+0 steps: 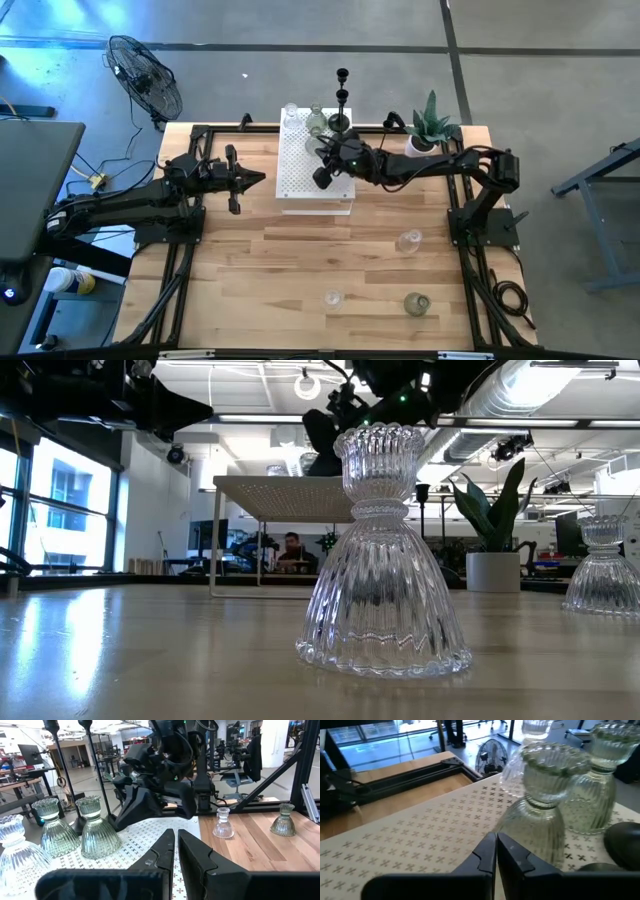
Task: Pick & Place candle stick holders
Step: Put the top green glass candle holder on the shelf aligned with the other green glass candle holder
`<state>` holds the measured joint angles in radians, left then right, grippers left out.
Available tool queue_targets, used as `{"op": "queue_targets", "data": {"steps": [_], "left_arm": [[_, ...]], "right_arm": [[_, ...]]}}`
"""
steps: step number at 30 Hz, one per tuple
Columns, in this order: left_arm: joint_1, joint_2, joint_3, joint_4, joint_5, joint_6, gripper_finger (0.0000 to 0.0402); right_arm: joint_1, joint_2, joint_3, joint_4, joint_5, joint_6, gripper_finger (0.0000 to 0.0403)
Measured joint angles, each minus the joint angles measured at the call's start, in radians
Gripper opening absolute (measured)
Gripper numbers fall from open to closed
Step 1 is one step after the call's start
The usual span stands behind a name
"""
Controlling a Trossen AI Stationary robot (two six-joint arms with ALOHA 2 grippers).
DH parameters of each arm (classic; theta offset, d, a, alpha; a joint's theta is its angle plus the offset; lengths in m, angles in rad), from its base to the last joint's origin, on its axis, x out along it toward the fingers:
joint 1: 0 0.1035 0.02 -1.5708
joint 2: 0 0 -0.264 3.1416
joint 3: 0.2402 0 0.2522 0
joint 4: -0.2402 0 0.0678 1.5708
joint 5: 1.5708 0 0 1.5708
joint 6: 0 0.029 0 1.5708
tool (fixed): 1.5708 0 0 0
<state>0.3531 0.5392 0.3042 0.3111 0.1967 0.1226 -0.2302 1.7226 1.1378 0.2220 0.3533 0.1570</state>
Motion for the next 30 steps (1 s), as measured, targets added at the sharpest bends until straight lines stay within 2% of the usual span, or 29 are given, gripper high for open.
{"op": "queue_targets", "data": {"steps": [7,13,21,26,30], "left_arm": [[0.0,0.0,0.0,0.0,0.0,0.0,0.0021],[0.0,0.0,0.0,0.0,0.0,0.0,0.0021],[0.0,0.0,0.0,0.0,0.0,0.0,0.0021],[0.0,0.0,0.0,0.0,-0.005,0.0,0.0021],[0.0,0.0,0.0,0.0,-0.005,0.0,0.0021]], "right_arm": [[-0.001,0.0,0.0,0.015,0.059,0.0,0.0004],[0.004,0.0,0.0,0.044,-0.047,-0.026,0.0001],[-0.01,0.0,0.0,0.043,0.027,-0.023,0.0001],[-0.019,0.0,0.0,0.033,0.024,-0.003,0.0001],[-0.018,0.0,0.0,0.046,-0.034,-0.005,0.0002]]}}
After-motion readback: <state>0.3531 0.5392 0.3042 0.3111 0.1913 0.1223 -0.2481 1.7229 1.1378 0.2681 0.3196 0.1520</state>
